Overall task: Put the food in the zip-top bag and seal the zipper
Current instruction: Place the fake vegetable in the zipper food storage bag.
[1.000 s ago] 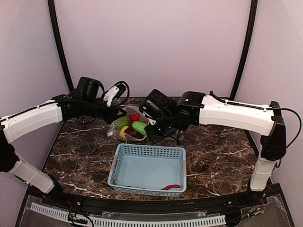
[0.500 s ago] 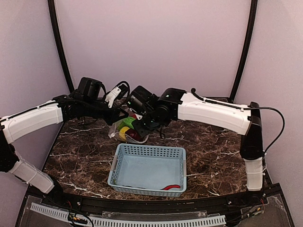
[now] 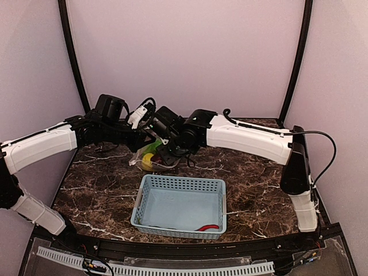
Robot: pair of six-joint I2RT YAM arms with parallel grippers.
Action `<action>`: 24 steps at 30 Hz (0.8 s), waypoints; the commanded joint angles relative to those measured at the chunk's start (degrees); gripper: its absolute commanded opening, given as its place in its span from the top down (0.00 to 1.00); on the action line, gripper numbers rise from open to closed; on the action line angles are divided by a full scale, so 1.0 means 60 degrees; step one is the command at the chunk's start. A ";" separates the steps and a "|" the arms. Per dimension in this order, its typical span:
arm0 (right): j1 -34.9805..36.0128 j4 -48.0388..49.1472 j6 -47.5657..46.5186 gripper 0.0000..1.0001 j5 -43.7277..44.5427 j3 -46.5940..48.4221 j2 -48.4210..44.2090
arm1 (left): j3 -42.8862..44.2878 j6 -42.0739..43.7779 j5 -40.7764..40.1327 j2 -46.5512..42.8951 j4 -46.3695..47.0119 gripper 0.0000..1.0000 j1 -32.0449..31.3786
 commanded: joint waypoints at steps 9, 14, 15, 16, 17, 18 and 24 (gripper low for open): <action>-0.0097 0.0528 0.0127 0.36 0.0308 -0.0317 -0.0425 | -0.0031 0.0020 -0.0190 -0.0072 -0.0249 0.99 -0.0099; -0.0093 0.0929 -0.0015 0.34 -0.0263 -0.0694 -0.0949 | -0.0025 0.0039 -0.0465 -0.0069 -0.0290 0.99 -0.0092; -0.0085 0.1086 -0.0104 0.34 -0.0519 -0.0885 -0.1145 | -0.0024 0.0045 -0.0518 -0.0081 -0.0310 0.99 -0.0092; -0.0071 0.1311 -0.0225 0.34 -0.0806 -0.1129 -0.1408 | -0.0035 0.0053 -0.0630 -0.0098 -0.0321 0.99 -0.0092; -0.0049 0.1568 -0.0326 0.33 -0.1083 -0.1458 -0.1709 | -0.0037 0.0085 -0.0728 -0.0129 -0.0318 0.99 -0.0081; -0.0011 0.1889 -0.0443 0.32 -0.1371 -0.1816 -0.2133 | -0.0049 0.0095 -0.0781 -0.0144 -0.0317 0.99 -0.0080; 0.0127 0.2251 -0.0784 0.30 -0.2642 -0.3814 -0.4067 | 0.0051 -0.0040 -0.0837 -0.0089 -0.0417 0.99 0.0104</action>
